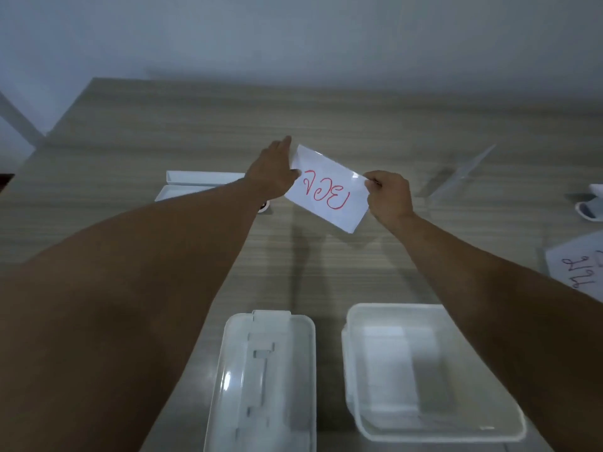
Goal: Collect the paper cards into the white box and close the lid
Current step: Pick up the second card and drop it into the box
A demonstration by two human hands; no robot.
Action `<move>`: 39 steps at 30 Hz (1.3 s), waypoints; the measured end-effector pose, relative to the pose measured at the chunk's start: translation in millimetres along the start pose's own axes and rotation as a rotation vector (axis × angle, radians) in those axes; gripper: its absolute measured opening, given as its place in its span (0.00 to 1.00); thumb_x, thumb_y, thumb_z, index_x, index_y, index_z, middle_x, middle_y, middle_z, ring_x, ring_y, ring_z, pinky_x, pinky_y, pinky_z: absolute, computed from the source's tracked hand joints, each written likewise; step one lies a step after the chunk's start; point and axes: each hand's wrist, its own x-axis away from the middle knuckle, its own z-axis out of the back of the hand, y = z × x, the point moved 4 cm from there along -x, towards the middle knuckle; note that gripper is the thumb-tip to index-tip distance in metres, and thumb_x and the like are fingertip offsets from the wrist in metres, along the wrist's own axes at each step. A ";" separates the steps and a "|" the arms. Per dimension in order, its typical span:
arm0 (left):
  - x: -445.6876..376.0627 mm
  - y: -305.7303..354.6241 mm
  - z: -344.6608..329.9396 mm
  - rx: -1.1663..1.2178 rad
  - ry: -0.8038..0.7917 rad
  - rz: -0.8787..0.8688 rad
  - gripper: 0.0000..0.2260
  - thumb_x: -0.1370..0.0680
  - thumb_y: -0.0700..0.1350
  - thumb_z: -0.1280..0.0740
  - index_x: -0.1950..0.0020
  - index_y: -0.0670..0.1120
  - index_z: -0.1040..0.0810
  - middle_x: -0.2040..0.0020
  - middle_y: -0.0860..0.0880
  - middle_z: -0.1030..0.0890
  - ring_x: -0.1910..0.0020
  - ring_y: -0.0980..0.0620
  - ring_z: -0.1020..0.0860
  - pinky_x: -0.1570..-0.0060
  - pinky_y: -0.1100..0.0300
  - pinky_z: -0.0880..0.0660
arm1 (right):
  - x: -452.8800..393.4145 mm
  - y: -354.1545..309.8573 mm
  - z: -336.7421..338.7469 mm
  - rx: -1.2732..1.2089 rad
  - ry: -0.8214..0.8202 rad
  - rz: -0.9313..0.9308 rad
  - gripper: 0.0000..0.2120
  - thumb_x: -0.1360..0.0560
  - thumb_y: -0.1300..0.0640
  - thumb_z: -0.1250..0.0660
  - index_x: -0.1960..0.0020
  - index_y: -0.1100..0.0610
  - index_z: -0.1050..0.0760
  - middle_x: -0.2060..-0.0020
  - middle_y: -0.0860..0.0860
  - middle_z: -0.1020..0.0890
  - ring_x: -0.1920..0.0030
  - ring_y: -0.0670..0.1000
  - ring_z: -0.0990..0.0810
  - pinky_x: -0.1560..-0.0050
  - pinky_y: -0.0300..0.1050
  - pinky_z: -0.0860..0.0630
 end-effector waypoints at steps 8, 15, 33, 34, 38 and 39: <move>98.1 109.7 -3.6 0.319 0.083 -0.080 0.19 0.27 0.43 0.27 0.37 0.41 0.22 0.55 0.46 0.22 0.54 0.47 0.22 0.51 0.60 0.27 | 89.1 34.7 137.3 -0.270 -0.157 -0.034 0.12 0.22 0.66 0.39 0.43 0.66 0.21 0.53 0.56 0.18 0.53 0.55 0.19 0.48 0.56 0.19; 202.4 180.4 -48.5 0.186 -0.077 -0.188 0.10 0.29 0.38 0.25 0.50 0.37 0.17 0.60 0.43 0.19 0.70 0.57 0.24 0.68 0.70 0.27 | 187.7 96.5 213.2 -0.394 -0.266 -0.072 0.12 0.22 0.65 0.36 0.41 0.68 0.22 0.54 0.58 0.18 0.63 0.44 0.18 0.58 0.40 0.17; 309.6 140.3 -181.1 -0.339 -0.528 -0.126 0.11 0.30 0.39 0.40 0.59 0.45 0.16 0.57 0.45 0.16 0.55 0.43 0.21 0.52 0.53 0.22 | 273.5 168.9 152.3 0.404 -0.587 0.135 0.09 0.25 0.57 0.31 0.47 0.54 0.16 0.46 0.48 0.14 0.42 0.50 0.19 0.34 0.44 0.30; 310.4 139.4 -185.3 -0.340 -0.559 -0.121 0.13 0.30 0.39 0.41 0.57 0.43 0.16 0.55 0.44 0.15 0.53 0.42 0.20 0.50 0.53 0.22 | 276.5 169.4 148.9 0.435 -0.607 0.152 0.09 0.25 0.56 0.32 0.48 0.53 0.15 0.46 0.47 0.14 0.42 0.50 0.20 0.31 0.45 0.33; 295.9 140.1 -189.3 -0.275 -0.613 -0.054 0.13 0.28 0.38 0.38 0.50 0.39 0.15 0.47 0.44 0.14 0.49 0.47 0.19 0.43 0.53 0.23 | 280.6 164.9 142.9 0.535 -0.665 0.192 0.13 0.24 0.55 0.38 0.49 0.51 0.15 0.46 0.44 0.15 0.42 0.48 0.21 0.23 0.51 0.48; 289.7 140.4 -188.1 -0.254 -0.618 -0.034 0.12 0.28 0.37 0.37 0.50 0.38 0.16 0.47 0.43 0.14 0.51 0.48 0.19 0.43 0.52 0.22 | 279.0 162.7 146.0 0.513 -0.651 0.184 0.13 0.24 0.54 0.38 0.48 0.52 0.15 0.45 0.44 0.15 0.41 0.49 0.21 0.23 0.51 0.45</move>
